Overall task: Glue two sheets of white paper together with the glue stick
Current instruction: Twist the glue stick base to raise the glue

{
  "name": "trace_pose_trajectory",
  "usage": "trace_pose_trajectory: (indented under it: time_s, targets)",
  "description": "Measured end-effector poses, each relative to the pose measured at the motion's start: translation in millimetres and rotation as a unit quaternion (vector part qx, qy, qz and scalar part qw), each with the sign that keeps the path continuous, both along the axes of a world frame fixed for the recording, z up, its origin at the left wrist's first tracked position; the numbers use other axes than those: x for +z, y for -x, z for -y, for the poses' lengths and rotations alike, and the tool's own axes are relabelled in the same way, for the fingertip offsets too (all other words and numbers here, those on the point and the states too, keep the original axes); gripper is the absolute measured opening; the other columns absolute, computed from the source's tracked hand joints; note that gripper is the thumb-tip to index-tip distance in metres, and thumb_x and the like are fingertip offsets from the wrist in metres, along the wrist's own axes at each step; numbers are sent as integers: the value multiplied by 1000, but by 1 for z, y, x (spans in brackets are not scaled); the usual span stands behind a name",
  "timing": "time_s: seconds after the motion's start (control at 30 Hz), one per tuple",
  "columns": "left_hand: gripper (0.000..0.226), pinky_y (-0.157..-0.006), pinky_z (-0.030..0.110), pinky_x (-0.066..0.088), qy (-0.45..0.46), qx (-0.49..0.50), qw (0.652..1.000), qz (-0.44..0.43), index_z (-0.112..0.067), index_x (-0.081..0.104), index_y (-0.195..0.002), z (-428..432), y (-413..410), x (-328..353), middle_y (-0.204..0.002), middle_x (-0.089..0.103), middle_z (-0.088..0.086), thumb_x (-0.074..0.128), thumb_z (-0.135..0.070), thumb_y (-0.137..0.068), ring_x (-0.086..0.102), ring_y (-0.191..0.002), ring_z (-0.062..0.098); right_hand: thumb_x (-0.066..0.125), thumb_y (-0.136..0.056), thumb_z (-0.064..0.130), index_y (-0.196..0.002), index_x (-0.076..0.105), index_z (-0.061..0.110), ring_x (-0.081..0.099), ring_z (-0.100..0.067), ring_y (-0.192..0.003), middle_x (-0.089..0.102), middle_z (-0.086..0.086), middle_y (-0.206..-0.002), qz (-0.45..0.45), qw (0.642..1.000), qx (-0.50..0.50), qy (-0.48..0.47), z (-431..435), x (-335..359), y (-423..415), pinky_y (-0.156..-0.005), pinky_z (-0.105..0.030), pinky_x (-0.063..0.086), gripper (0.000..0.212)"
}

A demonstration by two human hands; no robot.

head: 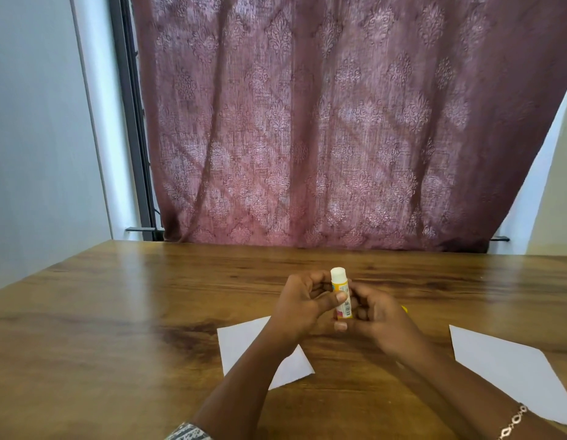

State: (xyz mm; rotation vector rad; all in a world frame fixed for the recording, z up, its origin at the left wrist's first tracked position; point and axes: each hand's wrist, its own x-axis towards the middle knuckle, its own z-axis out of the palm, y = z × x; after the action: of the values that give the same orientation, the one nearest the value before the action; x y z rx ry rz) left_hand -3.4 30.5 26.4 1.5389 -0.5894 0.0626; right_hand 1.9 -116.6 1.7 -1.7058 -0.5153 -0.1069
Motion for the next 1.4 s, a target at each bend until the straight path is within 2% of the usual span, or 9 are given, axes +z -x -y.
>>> trace_pose_trajectory:
  time_s: [0.17,0.27,0.4,0.53,0.67,0.83,0.93,1.13,1.4]
  targets:
    - [20,-69,21,55,-1,11,1000,15,-2,63,-100,-2,-2,0,-85,67,7,63,-1,-80,65,-78,10,68,-61,4,-120,53,9,63,-21,-88,68,-8,-96,-47,995,59,-60,2,2,3,-82,-34,54,60]
    - [20,-55,19,55,17,4,1000,-15,-2,62,-95,-1,0,1,-81,65,6,66,0,-76,66,-65,6,74,-56,17,-112,57,19,65,-13,-92,72,4,-95,4,1000,17,-2,-3,0,7,-82,-29,54,59]
    - [18,-55,18,55,14,12,1000,-15,-7,63,-90,0,0,0,-80,64,4,69,-2,-74,66,-65,4,73,-45,38,-101,62,26,62,-24,-80,68,-15,-91,54,996,-46,50,-5,0,6,-74,-42,51,58]
    - [17,-66,15,52,14,17,1000,8,-6,65,-89,-3,-3,-1,-80,66,5,68,0,-74,64,-70,4,76,-46,24,-103,65,19,60,-20,-82,64,-29,-92,19,1000,13,7,1,3,1,-74,-28,50,59]
    - [17,-67,17,52,1,27,1000,15,-9,65,-86,-3,-4,-1,-77,67,1,70,0,-73,65,-70,4,73,-57,8,-109,61,14,65,-17,-89,71,-6,-96,-25,998,55,-28,2,2,3,-79,-28,55,54]
    - [25,-72,33,53,7,59,998,2,4,62,-90,-2,-5,-1,-84,61,17,74,-3,-69,61,-78,21,75,-49,40,-108,60,30,59,-24,-83,64,-21,-97,48,995,-36,75,-4,0,5,-76,-42,49,61]
    - [19,-72,26,53,2,54,999,6,1,64,-87,-2,-4,0,-81,64,14,73,-2,-70,62,-75,16,74,-45,39,-104,62,26,51,-18,-73,58,-18,-79,51,996,-33,64,-4,1,4,-68,-31,45,62]
    - [16,-68,14,52,14,33,999,9,-4,67,-89,-7,-3,3,-79,67,5,68,0,-74,64,-70,4,69,-58,3,-113,58,9,63,-13,-68,61,-9,-79,-41,996,59,-55,-1,4,6,-62,-24,55,56]
    - [13,-67,19,54,17,43,999,-5,-7,67,-79,-5,-2,2,-71,67,1,73,-1,-69,64,-66,7,78,-43,32,-104,61,23,61,-6,-77,68,5,-84,17,1000,-10,16,-7,-1,6,-69,-22,51,64]
